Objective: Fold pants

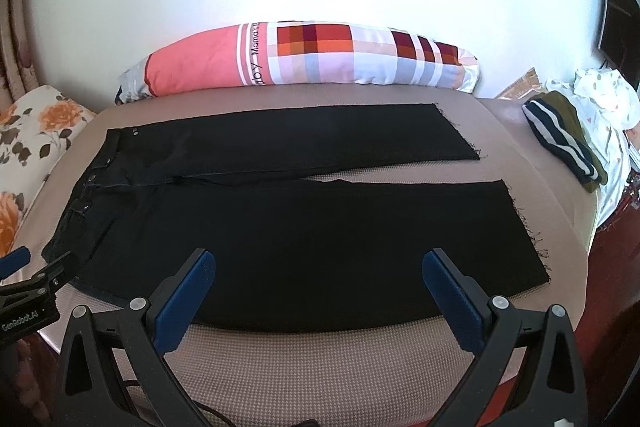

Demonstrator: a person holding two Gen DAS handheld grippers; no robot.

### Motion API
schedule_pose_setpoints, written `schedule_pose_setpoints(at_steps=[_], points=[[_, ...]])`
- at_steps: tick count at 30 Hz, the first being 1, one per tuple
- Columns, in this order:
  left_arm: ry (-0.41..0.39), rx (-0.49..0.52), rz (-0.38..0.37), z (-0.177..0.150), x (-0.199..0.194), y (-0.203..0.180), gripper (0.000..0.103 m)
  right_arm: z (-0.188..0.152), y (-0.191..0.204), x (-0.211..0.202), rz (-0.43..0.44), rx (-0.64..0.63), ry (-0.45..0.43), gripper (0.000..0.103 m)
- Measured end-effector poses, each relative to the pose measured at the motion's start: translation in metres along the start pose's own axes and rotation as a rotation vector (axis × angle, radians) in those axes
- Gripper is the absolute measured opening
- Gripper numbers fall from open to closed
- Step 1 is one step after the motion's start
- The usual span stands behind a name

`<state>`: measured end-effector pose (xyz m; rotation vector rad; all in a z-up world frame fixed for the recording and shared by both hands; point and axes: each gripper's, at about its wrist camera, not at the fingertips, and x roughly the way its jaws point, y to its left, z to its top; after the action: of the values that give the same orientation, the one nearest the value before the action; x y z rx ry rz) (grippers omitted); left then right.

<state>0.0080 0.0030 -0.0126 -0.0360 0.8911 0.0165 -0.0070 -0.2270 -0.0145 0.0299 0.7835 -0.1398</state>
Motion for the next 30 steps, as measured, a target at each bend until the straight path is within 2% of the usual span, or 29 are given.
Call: schedule_pose_setpoints(at_steps=[10,30], points=[[-0.033,0.002,0.014,-0.0001,-0.003,0.0013,0.103,-0.0006,-0.0014,-0.0008,0.015,0.007,-0.02,0.103],[-0.035,0.009,0.032,-0.0022,0.0006,0.0009,0.103,0.0029,-0.0012,-0.0005,0.023,0.0,-0.036,0.103]])
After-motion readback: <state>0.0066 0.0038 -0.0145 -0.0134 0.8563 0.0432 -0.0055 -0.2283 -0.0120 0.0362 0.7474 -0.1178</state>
